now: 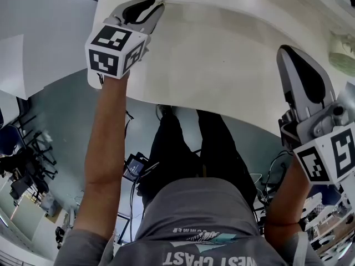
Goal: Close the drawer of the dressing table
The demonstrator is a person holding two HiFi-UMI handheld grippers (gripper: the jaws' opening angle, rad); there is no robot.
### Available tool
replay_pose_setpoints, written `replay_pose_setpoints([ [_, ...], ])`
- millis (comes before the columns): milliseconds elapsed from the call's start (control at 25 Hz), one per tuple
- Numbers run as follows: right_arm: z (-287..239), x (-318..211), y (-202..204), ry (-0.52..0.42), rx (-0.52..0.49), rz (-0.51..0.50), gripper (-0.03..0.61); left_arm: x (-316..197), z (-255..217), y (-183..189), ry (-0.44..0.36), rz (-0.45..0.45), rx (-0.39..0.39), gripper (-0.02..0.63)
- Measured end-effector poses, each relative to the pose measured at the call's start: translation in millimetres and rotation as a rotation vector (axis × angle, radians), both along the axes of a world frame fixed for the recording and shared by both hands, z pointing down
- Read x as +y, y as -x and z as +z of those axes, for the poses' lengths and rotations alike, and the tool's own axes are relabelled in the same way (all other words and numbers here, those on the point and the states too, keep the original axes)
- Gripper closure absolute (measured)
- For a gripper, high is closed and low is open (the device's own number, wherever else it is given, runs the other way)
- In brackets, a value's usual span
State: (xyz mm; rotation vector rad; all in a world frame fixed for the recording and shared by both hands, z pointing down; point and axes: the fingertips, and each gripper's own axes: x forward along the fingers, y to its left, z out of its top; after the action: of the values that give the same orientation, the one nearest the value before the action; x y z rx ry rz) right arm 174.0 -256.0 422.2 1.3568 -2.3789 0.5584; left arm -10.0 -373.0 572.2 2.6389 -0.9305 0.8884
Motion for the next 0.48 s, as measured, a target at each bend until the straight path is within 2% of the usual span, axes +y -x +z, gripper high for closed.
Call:
replay_pose_setpoints([
  [200, -12.5, -1.8, 1.9, -0.016, 0.002, 0.003, 0.577, 9.6, -15.3, 2.6, 0.004, 0.029, -0.003, 0.532],
  [480, -53.9, -6.9, 15.5, -0.076, 0.015, -0.015, 0.577, 24.9, -79.0, 6.5, -0.05, 0.09, 0.008, 0.569],
])
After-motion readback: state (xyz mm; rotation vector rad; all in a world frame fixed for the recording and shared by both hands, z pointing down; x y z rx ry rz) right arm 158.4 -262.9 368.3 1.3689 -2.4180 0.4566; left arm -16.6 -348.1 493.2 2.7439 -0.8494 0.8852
